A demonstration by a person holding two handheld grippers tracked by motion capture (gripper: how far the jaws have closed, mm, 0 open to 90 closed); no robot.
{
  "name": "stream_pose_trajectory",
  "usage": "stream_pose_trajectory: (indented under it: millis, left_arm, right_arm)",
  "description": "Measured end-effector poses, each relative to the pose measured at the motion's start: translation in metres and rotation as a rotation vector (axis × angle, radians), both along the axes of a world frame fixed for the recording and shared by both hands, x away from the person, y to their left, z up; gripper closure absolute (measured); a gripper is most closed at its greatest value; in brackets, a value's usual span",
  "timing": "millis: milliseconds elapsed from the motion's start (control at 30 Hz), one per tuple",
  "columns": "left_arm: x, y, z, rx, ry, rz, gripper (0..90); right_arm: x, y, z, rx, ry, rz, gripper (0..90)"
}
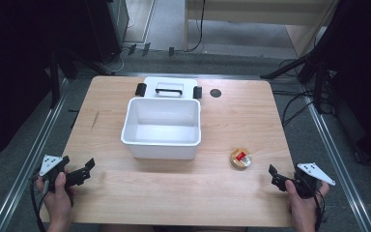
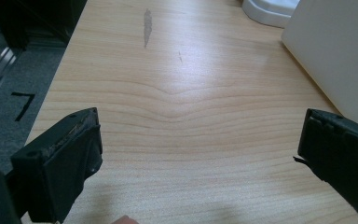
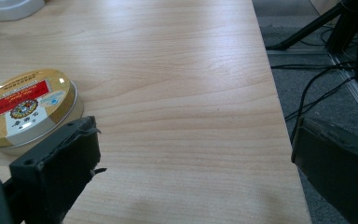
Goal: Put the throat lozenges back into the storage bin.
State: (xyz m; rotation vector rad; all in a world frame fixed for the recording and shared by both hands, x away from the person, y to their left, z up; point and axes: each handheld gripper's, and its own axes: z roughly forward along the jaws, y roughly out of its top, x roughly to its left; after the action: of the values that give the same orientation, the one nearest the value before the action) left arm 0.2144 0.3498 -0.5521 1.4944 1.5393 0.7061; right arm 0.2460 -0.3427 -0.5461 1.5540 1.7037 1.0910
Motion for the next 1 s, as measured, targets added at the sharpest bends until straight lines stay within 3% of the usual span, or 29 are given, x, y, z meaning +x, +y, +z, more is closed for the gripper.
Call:
stream_pose_trajectory:
  millis: [133,200,400,667,767,1000]
  left_arm:
    - [0.000,0.000,0.000,0.005,-0.001,0.000,0.0]
    - [0.000,0.000,0.000,0.003,0.000,0.002,0.0]
    - [0.000,-0.001,0.000,0.004,0.000,0.004,0.0]
    - [0.000,0.000,0.000,0.003,0.000,0.008,0.0]
    - [0.000,0.001,0.000,-0.004,0.002,0.009,0.0]
    - [0.001,0.002,0.000,-0.019,0.010,0.007,0.0]
  right_arm:
    - [0.000,0.003,0.000,-0.031,0.002,-0.004,5.8]
    - [0.001,0.006,0.001,-0.054,0.019,0.021,6.8]
    - [0.005,0.020,0.009,-0.072,0.085,0.114,7.2]
    - [0.011,0.041,0.024,-0.142,0.174,0.162,7.2]
    - [0.016,0.046,0.031,-0.157,0.243,0.202,7.2]
    - [0.029,0.066,0.039,-0.259,0.417,0.299,3.1]
